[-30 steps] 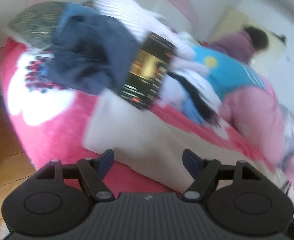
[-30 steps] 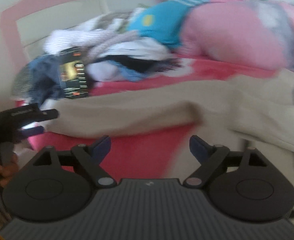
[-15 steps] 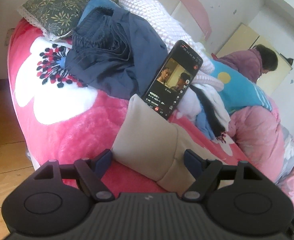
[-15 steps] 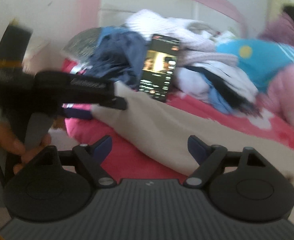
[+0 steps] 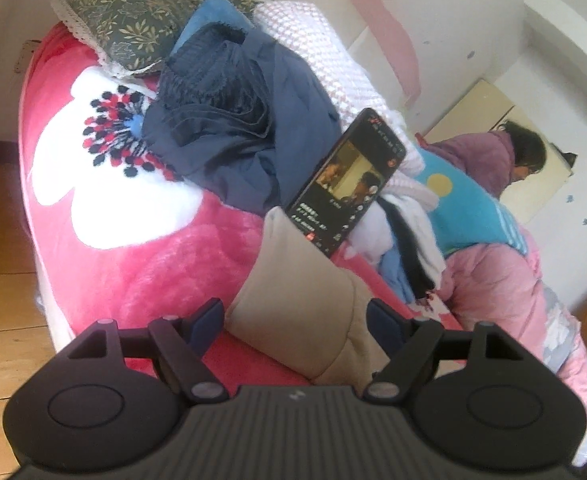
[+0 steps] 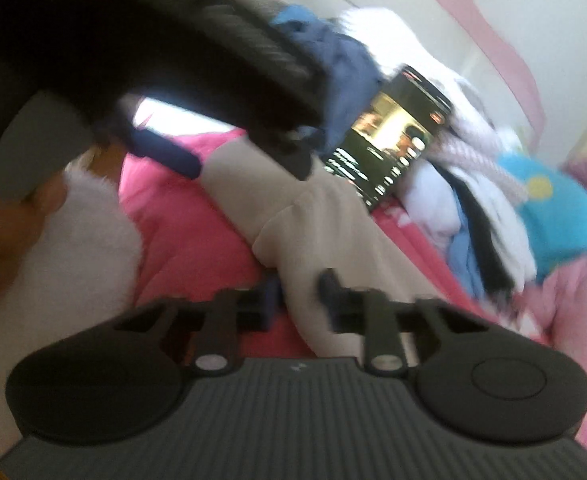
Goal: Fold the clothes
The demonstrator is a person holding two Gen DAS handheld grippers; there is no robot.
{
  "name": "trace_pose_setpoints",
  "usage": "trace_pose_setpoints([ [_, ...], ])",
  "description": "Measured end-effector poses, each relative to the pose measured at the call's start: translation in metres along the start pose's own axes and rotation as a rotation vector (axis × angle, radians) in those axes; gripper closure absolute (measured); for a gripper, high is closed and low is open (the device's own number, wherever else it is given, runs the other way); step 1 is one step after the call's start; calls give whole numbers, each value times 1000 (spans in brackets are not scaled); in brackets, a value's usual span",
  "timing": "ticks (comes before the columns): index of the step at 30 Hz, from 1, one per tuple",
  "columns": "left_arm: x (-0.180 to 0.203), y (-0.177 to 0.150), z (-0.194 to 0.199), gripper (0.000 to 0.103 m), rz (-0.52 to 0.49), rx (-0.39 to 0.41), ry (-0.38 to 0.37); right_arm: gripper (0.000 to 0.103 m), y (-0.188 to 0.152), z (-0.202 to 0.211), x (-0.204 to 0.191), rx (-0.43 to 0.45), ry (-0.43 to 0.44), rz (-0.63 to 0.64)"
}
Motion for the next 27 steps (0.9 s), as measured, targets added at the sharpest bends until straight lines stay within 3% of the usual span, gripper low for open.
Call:
trace_pose_setpoints([
  [4, 12, -5, 7, 21, -76, 51, -50, 96, -2, 6, 35, 42, 82, -276],
  [9, 9, -4, 8, 21, -44, 46, -74, 97, -13, 5, 80, 84, 222, -641],
  [11, 7, -3, 8, 21, -36, 45, -88, 97, -15, 4, 91, 93, 249, -723],
  [17, 7, -3, -2, 20, -10, -21, -179, 97, -20, 3, 118, 134, 339, -898],
  [24, 14, 0, -14, 21, 6, -30, -243, 97, -31, -3, 103, 92, 395, -901],
  [27, 17, -1, -18, 30, -1, -41, -249, 95, -30, -2, 93, 78, 386, -853],
])
Point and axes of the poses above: each gripper's, at about its wrist camera, not at the fingertips, and z roughly against the way its jaws point, x to its right, y to its top, the point moved 2 cm from there along -z, roughly the way its jaws point, and after that the axes turned 9 degrees about -x, right-handed, at the moved point
